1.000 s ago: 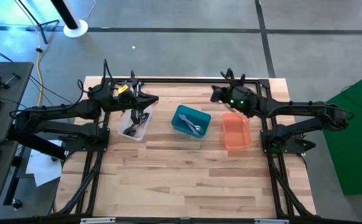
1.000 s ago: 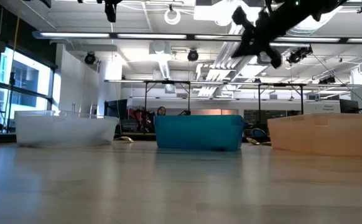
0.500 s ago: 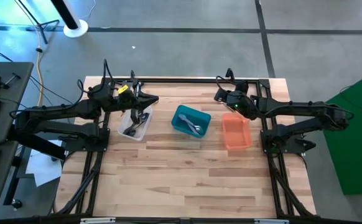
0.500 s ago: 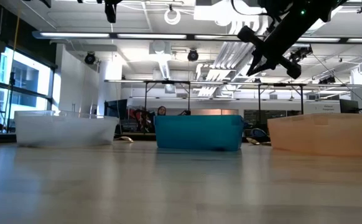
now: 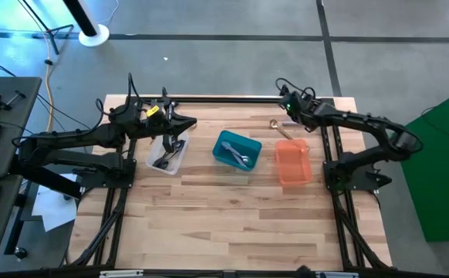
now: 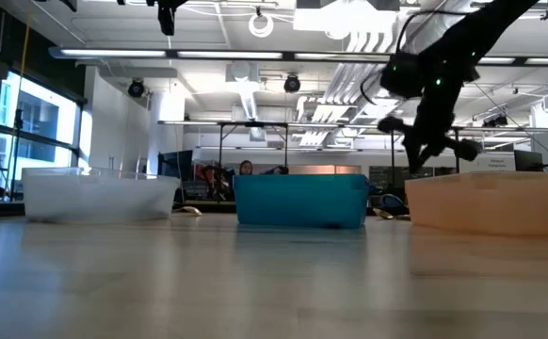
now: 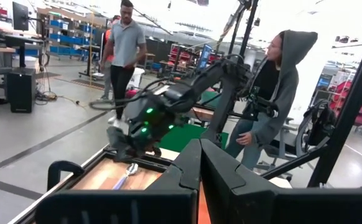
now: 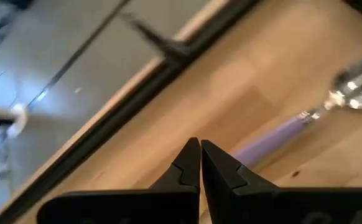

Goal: Sort silverware by color (type)
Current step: Put the purple spoon into the blue bin

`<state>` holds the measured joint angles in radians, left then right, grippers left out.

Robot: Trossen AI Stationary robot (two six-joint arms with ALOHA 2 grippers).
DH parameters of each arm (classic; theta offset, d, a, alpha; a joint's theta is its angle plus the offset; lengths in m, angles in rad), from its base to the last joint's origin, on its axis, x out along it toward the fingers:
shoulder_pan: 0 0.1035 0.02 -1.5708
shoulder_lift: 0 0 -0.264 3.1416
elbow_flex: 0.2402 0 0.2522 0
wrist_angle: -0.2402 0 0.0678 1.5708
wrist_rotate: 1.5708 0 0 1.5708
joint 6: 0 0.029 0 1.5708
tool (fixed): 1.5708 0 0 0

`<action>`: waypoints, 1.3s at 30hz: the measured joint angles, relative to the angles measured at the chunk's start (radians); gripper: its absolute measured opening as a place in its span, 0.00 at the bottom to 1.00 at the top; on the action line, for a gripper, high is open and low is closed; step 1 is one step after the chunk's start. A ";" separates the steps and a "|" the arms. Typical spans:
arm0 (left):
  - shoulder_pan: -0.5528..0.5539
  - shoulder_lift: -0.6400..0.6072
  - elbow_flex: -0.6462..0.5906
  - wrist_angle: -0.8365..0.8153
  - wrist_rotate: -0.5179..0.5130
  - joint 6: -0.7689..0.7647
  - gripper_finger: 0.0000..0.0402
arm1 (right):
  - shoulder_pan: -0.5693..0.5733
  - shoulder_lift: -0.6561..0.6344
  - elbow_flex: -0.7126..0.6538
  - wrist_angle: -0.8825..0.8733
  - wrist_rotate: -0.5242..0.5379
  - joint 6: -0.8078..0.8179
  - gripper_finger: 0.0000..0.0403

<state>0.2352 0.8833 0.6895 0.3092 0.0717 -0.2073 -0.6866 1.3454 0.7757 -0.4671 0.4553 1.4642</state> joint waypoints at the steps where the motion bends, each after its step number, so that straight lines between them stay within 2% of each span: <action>1: 0.000 0.000 0.000 0.000 0.000 0.000 0.00 | -0.017 0.021 0.000 -0.001 -0.019 0.035 0.00; 7: 0.000 0.000 0.000 0.000 -0.001 0.000 0.00 | -0.105 0.139 0.000 -0.001 -0.181 0.058 0.00; 12: 0.000 0.000 0.000 0.000 -0.001 0.000 0.00 | -0.142 0.161 0.000 0.018 -0.201 0.059 0.03; 15: 0.000 0.000 0.000 0.000 -0.001 0.001 0.00 | -0.157 0.161 0.000 0.019 -0.209 0.048 0.10; 19: 0.000 0.000 0.000 -0.003 -0.001 0.001 0.00 | -0.166 0.161 0.000 0.008 -0.220 0.034 0.24; 22: 0.000 0.000 0.000 -0.008 -0.001 0.001 0.00 | -0.178 0.161 0.000 -0.021 -0.235 0.159 0.34; 25: 0.000 0.000 0.000 -0.008 -0.001 0.001 0.00 | -0.193 0.161 0.000 -0.025 -0.263 0.239 0.39; 35: 0.000 0.000 0.000 -0.034 -0.001 0.000 0.00 | -0.259 0.161 0.000 -0.065 -0.307 0.341 0.40; 39: 0.000 0.000 0.000 -0.053 -0.001 -0.001 0.00 | -0.293 0.161 0.000 -0.066 -0.331 0.334 0.40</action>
<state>0.2349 0.8833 0.6895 0.2562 0.0704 -0.2081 -0.9793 1.5066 0.7757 -0.5335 0.1240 1.7979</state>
